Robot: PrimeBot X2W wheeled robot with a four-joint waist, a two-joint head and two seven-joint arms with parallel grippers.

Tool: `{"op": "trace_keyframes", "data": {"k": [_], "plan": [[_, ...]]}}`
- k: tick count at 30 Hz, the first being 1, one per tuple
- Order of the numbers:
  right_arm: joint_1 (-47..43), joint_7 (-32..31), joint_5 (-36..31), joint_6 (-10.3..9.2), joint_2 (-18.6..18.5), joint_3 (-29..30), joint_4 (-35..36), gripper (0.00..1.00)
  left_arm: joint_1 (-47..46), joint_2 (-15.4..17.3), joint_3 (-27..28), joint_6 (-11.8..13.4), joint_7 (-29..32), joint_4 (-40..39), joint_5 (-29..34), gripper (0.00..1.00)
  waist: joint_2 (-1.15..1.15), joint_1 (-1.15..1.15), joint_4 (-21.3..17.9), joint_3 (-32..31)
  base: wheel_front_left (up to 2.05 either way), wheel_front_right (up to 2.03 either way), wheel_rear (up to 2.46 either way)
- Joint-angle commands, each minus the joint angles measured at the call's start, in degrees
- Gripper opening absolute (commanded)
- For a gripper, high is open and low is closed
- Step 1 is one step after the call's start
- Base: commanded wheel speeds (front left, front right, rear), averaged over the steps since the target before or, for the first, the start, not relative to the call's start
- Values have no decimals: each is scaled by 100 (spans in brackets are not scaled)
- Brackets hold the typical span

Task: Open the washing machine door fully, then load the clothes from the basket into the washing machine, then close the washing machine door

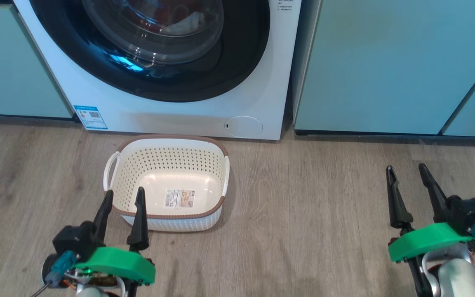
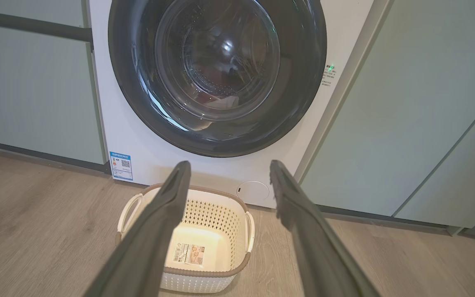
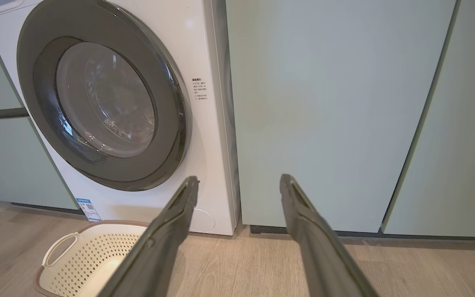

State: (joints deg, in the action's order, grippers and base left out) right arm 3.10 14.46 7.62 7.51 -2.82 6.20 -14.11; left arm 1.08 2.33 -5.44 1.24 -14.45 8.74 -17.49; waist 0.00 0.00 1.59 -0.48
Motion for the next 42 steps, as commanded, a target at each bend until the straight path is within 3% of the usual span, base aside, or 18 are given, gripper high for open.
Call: {"op": "trace_keyframes", "data": {"k": [1, 28, 29, 33, 42], "plan": [[130, 53, 12, -2, -7, -109, 216, 100, -168, 54, 177, 25, -55, -157, 13, 100, 0, 0, 2, -3, 0, 0, 0], [101, 53, -4, -2, -6, -134, 198, 100, -83, 54, 178, -59, -55, -292, -77, 100, 0, 0, 31, -81, 0, 0, 0], [-15, 0, -1, 0, 5, 16, 1, 0, 45, 1, -11, -56, 0, -66, -25, 0, 0, 0, 31, -82, 0, 0, 0], [-127, -24, 12, 0, 21, 15, -344, 0, 173, -21, -21, -56, 36, 270, -53, 0, 0, 0, 32, -83, 0, 0, 0], [-79, -193, 617, 0, 19, 35, -338, 0, 106, -15, 68, -115, 186, 295, -588, 0, 0, 0, 18, -73, 0, 0, 0]]}}
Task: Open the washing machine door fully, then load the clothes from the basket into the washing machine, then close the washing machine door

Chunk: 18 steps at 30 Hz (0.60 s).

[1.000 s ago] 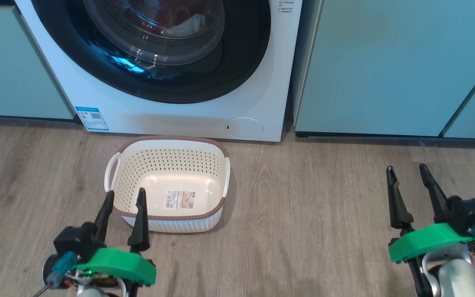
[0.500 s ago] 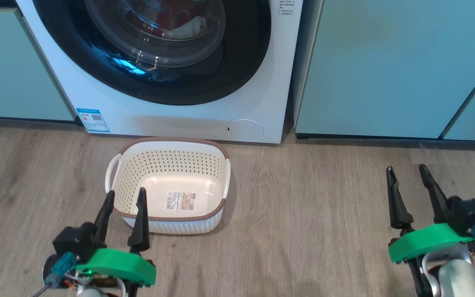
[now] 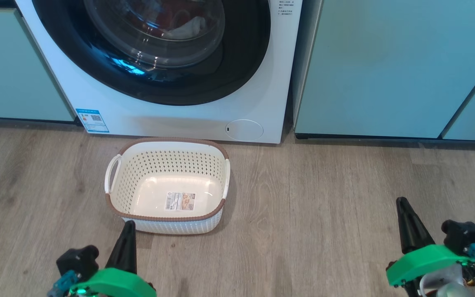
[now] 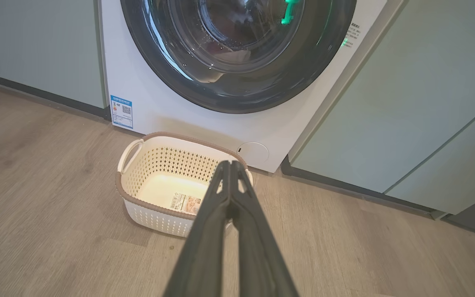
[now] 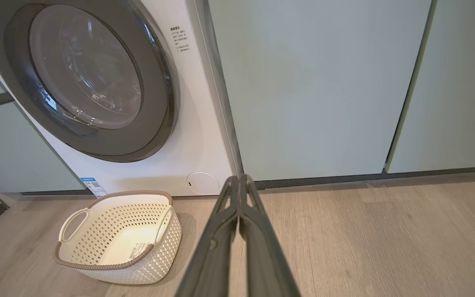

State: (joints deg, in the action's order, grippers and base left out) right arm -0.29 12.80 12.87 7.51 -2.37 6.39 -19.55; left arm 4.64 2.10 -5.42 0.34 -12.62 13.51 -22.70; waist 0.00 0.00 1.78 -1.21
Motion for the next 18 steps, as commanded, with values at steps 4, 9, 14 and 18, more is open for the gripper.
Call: {"op": "trace_keyframes", "data": {"k": [4, 9, 14, 18], "plan": [[265, -84, 366, 0, -27, 7, 228, 0, -279, 10, 104, -51, 68, -175, -304, 0, 0, 0, -6, 5, 0, 0, 0], [276, -160, 705, 0, -28, 1, 249, 0, -315, 13, 153, -84, 150, -165, -601, 0, 0, 0, -14, 11, 0, 0, 0], [291, -241, 1044, 0, -29, -1, 266, 0, -350, 16, 201, -117, 233, -155, -898, 0, 0, 0, -22, 17, 0, 0, 0], [304, -306, 1313, 0, -30, -2, 278, 0, -379, 19, 240, -143, 298, -147, -1134, 0, 0, 0, -28, 22, 0, 0, 0]]}}
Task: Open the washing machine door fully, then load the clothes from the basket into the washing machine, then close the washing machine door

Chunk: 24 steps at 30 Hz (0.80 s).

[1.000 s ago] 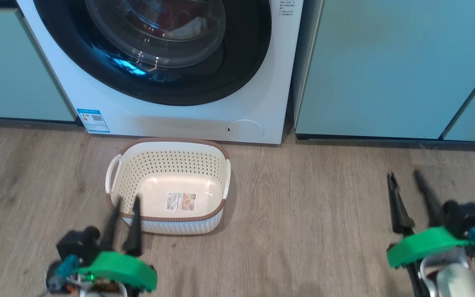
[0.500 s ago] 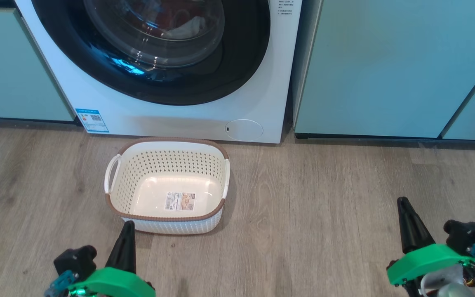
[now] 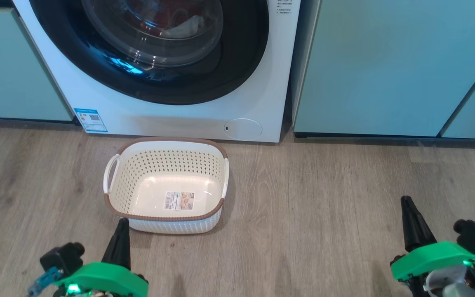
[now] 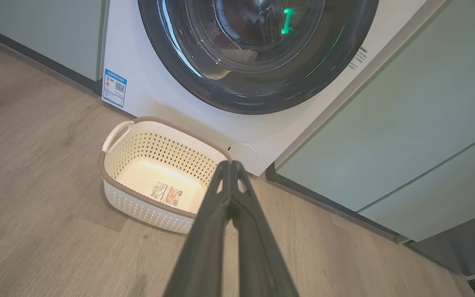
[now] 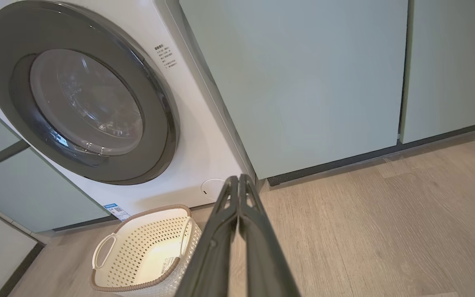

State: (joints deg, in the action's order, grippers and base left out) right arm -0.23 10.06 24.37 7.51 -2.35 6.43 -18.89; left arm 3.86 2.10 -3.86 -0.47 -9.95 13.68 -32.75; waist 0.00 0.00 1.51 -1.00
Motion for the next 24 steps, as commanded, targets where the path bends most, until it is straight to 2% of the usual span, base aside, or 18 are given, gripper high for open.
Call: {"op": "trace_keyframes", "data": {"k": [1, 24], "plan": [[302, -48, 230, 0, -32, -6, 215, 0, -308, 19, 94, -69, 47, -162, -190, 0, 0, 0, -3, 3, 0, 0, 0], [379, -413, 1718, -1, -37, -3, 277, 0, -466, 32, 308, -213, 410, -117, -1497, 0, 0, 0, -37, 29, 0, 0, 0]]}}
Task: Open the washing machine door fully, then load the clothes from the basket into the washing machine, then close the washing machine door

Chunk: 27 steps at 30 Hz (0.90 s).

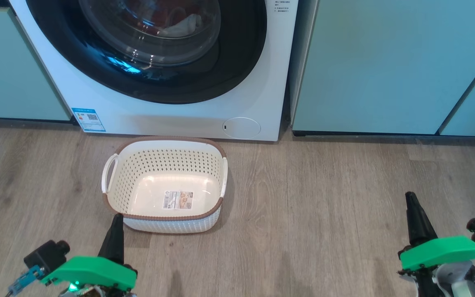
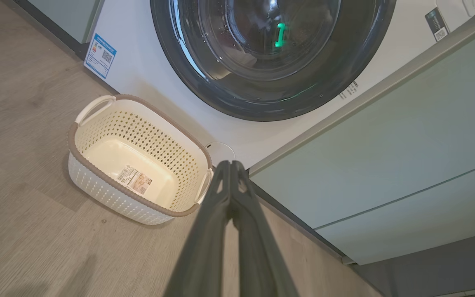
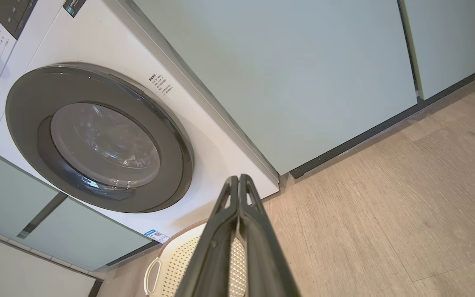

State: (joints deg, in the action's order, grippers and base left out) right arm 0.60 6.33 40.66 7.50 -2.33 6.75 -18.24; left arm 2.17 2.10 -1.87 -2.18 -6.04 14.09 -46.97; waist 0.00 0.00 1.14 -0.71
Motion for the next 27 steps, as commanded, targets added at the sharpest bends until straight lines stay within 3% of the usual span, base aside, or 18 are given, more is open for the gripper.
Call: {"op": "trace_keyframes", "data": {"k": [1, 27], "plan": [[299, -57, 158, 0, -38, -34, 215, 0, -304, 33, 119, -48, 35, -155, -134, 0, 0, 0, -1, 1, 0, 0, 0], [394, -505, 1982, 0, -44, -30, 291, 0, -499, 49, 382, -224, 480, -99, -1736, 0, 0, 0, -43, 33, 0, 0, 0]]}}
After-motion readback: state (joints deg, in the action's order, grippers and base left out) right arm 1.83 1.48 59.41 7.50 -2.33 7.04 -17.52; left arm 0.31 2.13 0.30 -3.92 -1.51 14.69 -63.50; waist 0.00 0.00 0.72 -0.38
